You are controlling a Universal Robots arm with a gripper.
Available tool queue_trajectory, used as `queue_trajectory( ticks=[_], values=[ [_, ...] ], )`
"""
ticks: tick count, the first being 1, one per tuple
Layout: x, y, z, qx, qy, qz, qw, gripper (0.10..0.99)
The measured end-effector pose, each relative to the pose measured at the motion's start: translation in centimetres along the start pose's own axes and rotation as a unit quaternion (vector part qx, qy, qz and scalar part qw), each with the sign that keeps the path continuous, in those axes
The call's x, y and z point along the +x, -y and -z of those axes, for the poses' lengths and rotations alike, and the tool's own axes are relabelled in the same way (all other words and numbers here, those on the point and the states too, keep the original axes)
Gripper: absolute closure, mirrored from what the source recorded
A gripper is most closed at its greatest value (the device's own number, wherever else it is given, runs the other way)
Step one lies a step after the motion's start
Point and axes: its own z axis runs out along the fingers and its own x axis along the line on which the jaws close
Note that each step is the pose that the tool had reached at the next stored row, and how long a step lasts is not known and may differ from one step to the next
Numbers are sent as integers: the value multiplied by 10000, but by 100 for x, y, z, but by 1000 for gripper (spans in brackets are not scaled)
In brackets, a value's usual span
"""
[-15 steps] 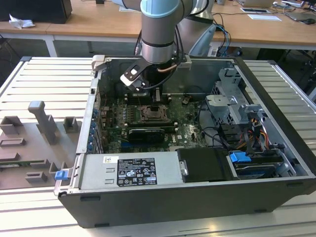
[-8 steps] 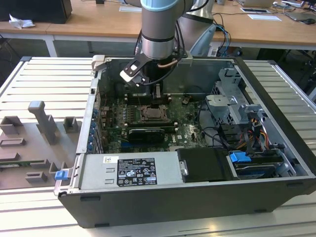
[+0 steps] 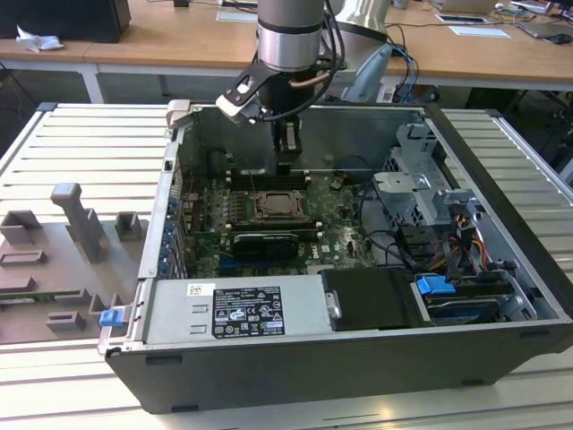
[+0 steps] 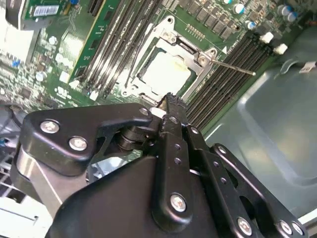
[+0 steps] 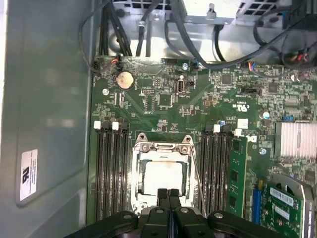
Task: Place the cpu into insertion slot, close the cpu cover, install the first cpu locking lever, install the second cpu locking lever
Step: 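Install the first cpu locking lever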
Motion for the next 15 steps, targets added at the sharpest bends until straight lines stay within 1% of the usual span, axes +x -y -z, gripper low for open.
queue_trajectory(
  ticks=[2,3,4,8,12,13,14,15],
  values=[
    [0,0,-1,-3,-6,278,9996,980],
    [0,0,-2,-4,-8,370,9993,980],
    [0,0,-2,-7,-11,522,9986,980],
    [0,0,-3,-11,-15,917,9958,980],
    [0,0,-4,-14,-10,1351,9908,980],
    [0,0,-4,-14,-10,1416,9899,980],
    [0,0,-4,-16,-8,1561,9877,980],
    [0,0,-6,-19,-11,1750,9846,980]
  ],
)
